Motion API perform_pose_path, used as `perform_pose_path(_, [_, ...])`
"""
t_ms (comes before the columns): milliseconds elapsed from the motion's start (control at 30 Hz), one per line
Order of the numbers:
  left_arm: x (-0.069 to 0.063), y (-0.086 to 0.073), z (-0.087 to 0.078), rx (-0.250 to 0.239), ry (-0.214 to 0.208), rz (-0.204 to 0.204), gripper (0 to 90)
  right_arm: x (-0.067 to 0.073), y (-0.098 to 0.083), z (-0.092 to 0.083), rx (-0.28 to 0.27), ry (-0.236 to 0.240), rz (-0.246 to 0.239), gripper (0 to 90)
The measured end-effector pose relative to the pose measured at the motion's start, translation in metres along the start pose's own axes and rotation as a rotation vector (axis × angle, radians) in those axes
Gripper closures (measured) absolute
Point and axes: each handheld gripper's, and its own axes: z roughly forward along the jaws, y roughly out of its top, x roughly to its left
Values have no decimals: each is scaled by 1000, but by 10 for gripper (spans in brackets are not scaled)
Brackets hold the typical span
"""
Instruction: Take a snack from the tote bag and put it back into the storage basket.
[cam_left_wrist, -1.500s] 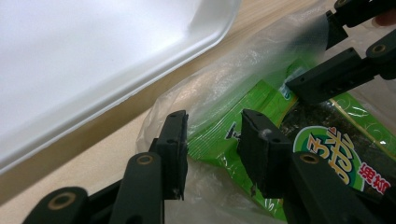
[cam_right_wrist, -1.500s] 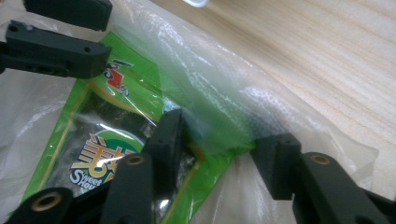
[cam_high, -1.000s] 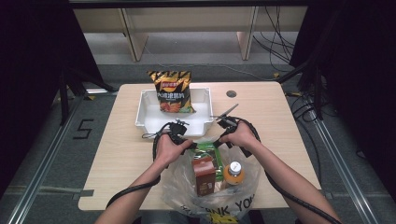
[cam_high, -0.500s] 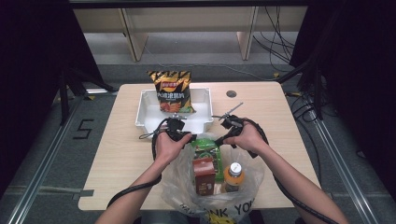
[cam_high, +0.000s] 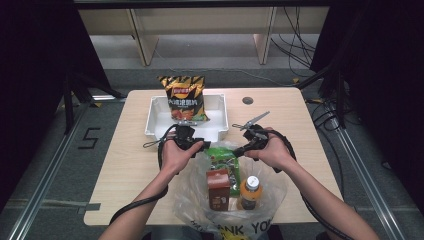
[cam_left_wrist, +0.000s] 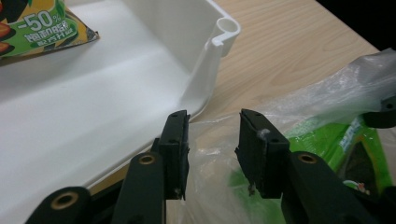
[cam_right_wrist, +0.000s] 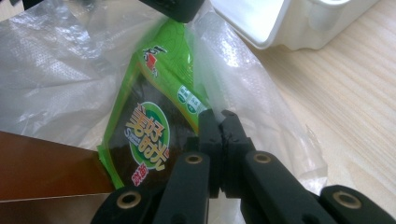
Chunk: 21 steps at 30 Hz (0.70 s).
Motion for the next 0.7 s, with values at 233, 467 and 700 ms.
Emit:
perform_pose_path(233, [3, 2, -15, 22, -50, 30, 524, 0, -7, -7, -43, 16, -4, 900])
perform_pose_path(467, [-3, 4, -19, 36, -96, 74, 489, 6, -7, -14, -79, -10, -24, 900])
perform_pose_path(700, [-11, 15, -33, -40, -129, 90, 479, 10, -9, -20, -119, -13, -49, 900])
